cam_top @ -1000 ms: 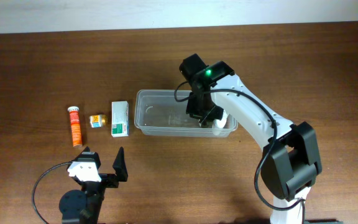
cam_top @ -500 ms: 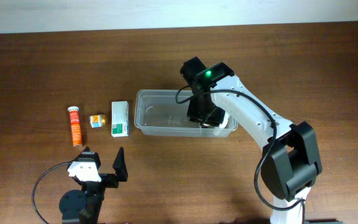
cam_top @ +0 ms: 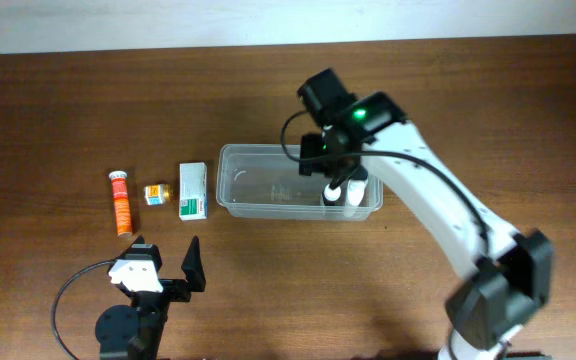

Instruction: Pack container

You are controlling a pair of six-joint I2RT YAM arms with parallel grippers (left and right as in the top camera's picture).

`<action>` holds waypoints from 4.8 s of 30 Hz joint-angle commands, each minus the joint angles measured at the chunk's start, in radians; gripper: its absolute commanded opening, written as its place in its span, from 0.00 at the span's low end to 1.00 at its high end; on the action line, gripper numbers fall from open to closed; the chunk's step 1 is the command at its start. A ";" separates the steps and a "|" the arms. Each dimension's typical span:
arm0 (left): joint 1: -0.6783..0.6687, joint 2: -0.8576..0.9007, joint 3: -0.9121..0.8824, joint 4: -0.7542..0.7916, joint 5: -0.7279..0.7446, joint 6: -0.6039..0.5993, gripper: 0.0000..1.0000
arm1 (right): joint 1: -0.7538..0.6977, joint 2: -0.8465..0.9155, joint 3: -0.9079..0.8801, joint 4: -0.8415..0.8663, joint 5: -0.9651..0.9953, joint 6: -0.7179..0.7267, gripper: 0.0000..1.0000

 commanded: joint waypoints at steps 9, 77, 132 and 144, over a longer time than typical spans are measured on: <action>-0.005 -0.006 -0.004 0.001 -0.001 -0.009 1.00 | -0.471 -0.282 0.058 -0.172 0.015 -0.042 0.95; 0.348 1.511 0.926 -0.282 -0.157 -0.021 0.97 | -0.785 -0.268 0.047 -0.230 -0.056 -0.053 0.98; 0.315 1.771 0.973 -0.135 -0.081 0.244 0.06 | -0.784 -0.268 0.047 -0.230 -0.056 -0.053 0.98; 0.043 1.426 1.190 -0.267 0.125 0.583 0.03 | -0.785 -0.268 0.047 -0.230 -0.056 -0.053 0.98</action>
